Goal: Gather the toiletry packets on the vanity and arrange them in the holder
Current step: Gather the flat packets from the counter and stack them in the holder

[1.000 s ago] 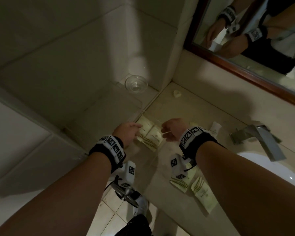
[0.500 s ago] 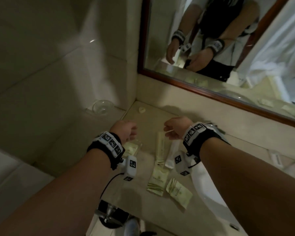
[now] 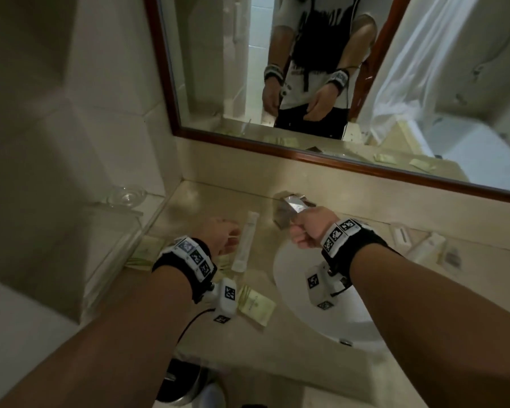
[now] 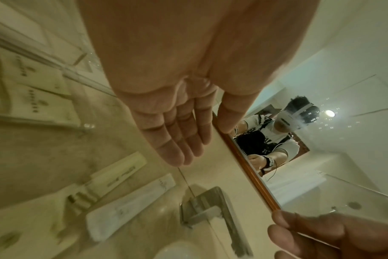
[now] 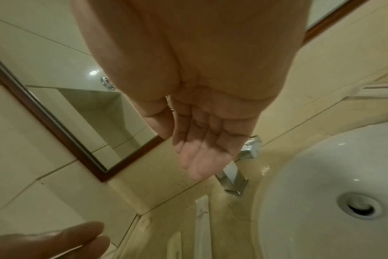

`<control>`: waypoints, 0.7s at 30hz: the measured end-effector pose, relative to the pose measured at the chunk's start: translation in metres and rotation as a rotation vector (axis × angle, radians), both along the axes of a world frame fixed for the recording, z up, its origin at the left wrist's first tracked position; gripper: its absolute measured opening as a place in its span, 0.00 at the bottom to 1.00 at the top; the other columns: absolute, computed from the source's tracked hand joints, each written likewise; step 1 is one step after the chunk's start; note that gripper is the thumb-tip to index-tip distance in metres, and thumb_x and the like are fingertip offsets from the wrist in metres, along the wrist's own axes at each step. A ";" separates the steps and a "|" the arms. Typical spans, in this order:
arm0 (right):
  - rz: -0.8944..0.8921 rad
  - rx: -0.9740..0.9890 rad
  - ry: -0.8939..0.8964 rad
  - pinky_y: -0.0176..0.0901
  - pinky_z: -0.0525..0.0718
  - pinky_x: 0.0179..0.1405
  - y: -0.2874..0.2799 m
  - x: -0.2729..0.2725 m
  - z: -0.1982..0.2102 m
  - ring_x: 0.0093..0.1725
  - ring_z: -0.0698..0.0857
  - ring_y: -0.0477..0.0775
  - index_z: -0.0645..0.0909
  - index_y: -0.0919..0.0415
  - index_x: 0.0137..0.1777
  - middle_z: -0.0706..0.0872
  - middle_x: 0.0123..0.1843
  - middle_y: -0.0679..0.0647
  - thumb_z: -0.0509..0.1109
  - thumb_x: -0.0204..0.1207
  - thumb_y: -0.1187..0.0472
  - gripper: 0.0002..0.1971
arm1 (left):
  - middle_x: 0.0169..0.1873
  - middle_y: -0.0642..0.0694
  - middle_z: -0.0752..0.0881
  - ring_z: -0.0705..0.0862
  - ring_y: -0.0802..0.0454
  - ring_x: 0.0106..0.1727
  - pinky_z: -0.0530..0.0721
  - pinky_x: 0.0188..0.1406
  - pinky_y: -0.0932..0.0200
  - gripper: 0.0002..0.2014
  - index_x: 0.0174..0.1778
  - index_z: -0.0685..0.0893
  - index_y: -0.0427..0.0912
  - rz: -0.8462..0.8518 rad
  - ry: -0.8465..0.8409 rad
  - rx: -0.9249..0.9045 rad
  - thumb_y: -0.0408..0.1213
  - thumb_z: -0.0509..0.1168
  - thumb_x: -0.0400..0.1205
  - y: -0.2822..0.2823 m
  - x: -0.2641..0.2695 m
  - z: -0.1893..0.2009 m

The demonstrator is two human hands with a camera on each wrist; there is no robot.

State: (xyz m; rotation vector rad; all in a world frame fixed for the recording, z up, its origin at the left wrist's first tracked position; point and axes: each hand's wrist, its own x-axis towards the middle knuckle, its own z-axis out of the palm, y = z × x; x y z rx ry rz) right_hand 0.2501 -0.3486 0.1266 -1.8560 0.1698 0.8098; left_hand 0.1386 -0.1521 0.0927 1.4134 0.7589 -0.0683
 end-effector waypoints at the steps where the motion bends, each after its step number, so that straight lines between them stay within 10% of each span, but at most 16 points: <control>1: 0.008 -0.012 0.004 0.37 0.64 0.25 -0.010 -0.005 -0.004 0.22 0.68 0.50 0.74 0.59 0.38 0.72 0.27 0.56 0.62 0.80 0.71 0.10 | 0.45 0.39 0.87 0.85 0.44 0.44 0.87 0.43 0.51 0.04 0.50 0.85 0.37 0.010 0.014 0.005 0.30 0.64 0.84 -0.010 -0.009 -0.003; 5: 0.054 -0.090 -0.030 0.44 0.85 0.27 -0.038 -0.030 -0.025 0.29 0.85 0.57 0.81 0.64 0.54 0.87 0.38 0.59 0.67 0.83 0.64 0.05 | 0.42 0.39 0.85 0.83 0.45 0.40 0.84 0.42 0.50 0.05 0.49 0.83 0.38 0.079 0.082 0.021 0.30 0.62 0.85 -0.044 -0.051 -0.019; 14: 0.119 -0.063 0.073 0.46 0.87 0.29 -0.047 -0.068 -0.072 0.29 0.86 0.60 0.82 0.67 0.53 0.88 0.38 0.62 0.68 0.82 0.66 0.05 | 0.45 0.40 0.86 0.84 0.46 0.40 0.85 0.36 0.54 0.04 0.49 0.84 0.39 0.124 0.226 0.050 0.33 0.64 0.85 -0.053 -0.098 -0.050; 21: 0.052 -0.133 0.171 0.48 0.86 0.31 -0.034 -0.069 -0.111 0.29 0.87 0.60 0.82 0.67 0.55 0.89 0.40 0.61 0.68 0.82 0.64 0.06 | 0.47 0.36 0.85 0.83 0.42 0.45 0.87 0.54 0.44 0.05 0.51 0.84 0.37 0.086 0.334 0.068 0.33 0.64 0.84 -0.040 -0.084 -0.086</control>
